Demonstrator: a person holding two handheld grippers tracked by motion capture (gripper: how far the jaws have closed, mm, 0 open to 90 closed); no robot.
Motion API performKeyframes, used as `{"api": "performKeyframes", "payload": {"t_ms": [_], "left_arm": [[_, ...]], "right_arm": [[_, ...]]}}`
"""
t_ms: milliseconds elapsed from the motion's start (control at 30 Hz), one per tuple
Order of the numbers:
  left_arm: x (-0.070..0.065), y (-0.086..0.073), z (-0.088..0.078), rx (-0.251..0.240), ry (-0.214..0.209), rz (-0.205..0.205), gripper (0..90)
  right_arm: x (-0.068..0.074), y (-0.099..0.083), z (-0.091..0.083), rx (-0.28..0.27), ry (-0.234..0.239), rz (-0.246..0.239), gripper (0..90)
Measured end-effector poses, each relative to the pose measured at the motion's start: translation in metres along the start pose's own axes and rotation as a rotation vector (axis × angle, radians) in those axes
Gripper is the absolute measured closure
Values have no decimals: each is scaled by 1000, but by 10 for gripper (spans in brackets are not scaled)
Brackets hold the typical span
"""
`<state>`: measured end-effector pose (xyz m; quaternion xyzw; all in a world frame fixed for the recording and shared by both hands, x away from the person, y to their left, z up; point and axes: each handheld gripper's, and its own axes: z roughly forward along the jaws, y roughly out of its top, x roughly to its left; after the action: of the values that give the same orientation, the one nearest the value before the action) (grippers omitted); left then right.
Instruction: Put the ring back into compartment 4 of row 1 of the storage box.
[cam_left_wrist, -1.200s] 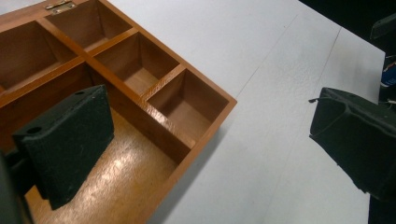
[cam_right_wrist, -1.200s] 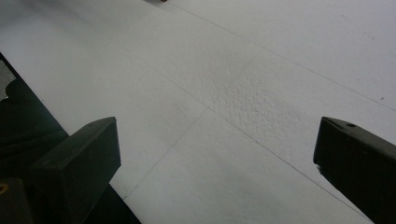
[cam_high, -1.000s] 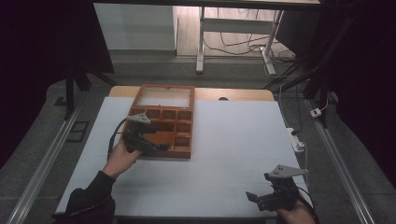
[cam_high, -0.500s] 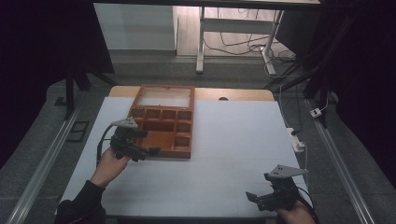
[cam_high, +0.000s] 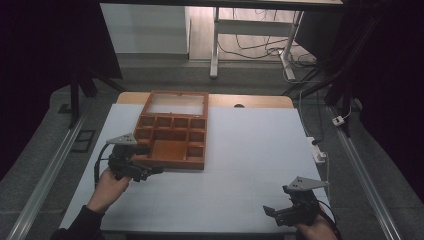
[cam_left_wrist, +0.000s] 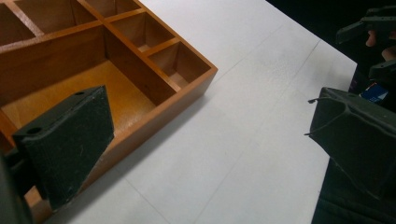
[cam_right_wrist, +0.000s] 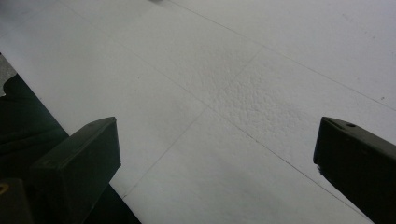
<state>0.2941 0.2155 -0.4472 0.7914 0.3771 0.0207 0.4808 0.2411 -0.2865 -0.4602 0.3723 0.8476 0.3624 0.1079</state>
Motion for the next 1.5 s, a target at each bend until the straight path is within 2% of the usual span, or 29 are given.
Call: {"api": "performKeyframes", "payload": {"t_ms": [500,800,1000,1500], "left_arm": [[-6,-29,-25,-21,41,-38,0],[-6,-52,-48,-42,94,-78,0],[-5,-67,-62,-61,109,-115,0],[-8,-97,-83,-58,157,-165,0]], "right_arm": [[1,0,0,4,-3,-3,4],[1,0,0,7,-4,-5,4],[1,0,1,10,-8,-8,4],[1,1,1,16,-8,-6,4]]}}
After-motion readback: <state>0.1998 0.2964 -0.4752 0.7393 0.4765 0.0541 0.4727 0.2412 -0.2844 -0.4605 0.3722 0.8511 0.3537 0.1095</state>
